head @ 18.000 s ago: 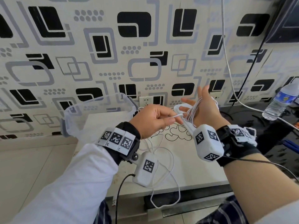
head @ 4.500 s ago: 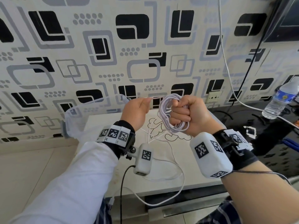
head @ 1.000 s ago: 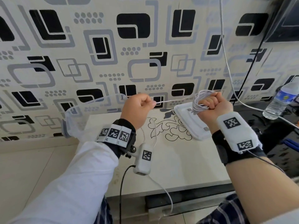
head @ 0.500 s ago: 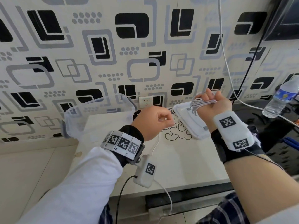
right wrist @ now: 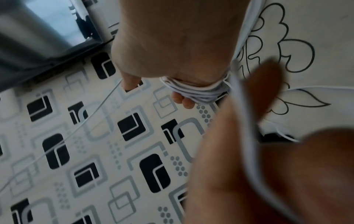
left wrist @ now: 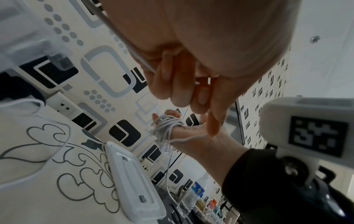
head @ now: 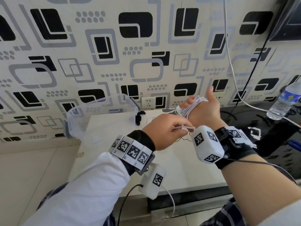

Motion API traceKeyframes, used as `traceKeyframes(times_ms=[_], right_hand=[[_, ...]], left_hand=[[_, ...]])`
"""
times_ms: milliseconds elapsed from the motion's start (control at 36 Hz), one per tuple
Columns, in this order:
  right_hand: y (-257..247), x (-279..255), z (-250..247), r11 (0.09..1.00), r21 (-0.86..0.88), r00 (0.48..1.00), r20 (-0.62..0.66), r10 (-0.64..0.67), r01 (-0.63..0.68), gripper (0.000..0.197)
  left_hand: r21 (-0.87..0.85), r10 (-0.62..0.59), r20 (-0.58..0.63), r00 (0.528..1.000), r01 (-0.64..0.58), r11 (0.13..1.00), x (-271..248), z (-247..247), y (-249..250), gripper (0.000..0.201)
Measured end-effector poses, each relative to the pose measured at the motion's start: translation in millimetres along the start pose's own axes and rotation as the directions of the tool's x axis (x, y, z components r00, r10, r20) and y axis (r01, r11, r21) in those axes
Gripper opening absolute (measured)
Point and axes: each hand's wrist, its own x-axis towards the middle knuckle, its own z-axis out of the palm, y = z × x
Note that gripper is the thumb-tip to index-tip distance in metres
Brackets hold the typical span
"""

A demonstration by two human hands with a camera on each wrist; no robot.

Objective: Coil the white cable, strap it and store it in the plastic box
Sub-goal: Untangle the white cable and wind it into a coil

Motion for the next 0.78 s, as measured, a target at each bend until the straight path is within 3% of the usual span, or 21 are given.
traceKeyframes(times_ms=[167,250,306,361,583,778], right_hand=[[15.5,-3.2,7.9,0.977,-0.208,0.996,0.062,0.064,-0.05,0.066],[18.3,-1.6,6.2,0.911,-0.398,0.98,0.11,0.166,-0.11,0.101],[18.1,-6.7,7.6,0.831,-0.542,0.959,0.146,0.242,-0.127,0.11],[19.1,-10.9,8.3,0.768,-0.626,0.926,0.198,0.323,-0.134,0.109],[33.9,-20.1,15.5,0.683,-0.689,0.779,0.283,0.559,-0.24,0.09],[34.2,-24.2,18.7,0.623,-0.746,0.68,0.331,0.654,-0.235,0.082]], left_hand=[[-0.08,-0.021,-0.067,0.998,0.016,0.997,2.4,-12.4,-4.0,0.02],[-0.078,-0.025,-0.08,0.996,0.018,0.997,2.3,-18.1,-5.4,0.02],[-0.064,-0.029,-0.119,0.993,0.021,0.998,3.0,-22.1,-8.4,0.021],[-0.052,-0.048,-0.179,0.983,0.04,0.998,3.8,-27.1,-12.8,0.019],[0.006,-0.14,-0.385,0.912,0.154,0.988,4.7,-38.9,-28.2,0.016],[-0.005,-0.215,-0.383,0.898,0.231,0.973,5.5,-42.6,-40.3,0.022]])
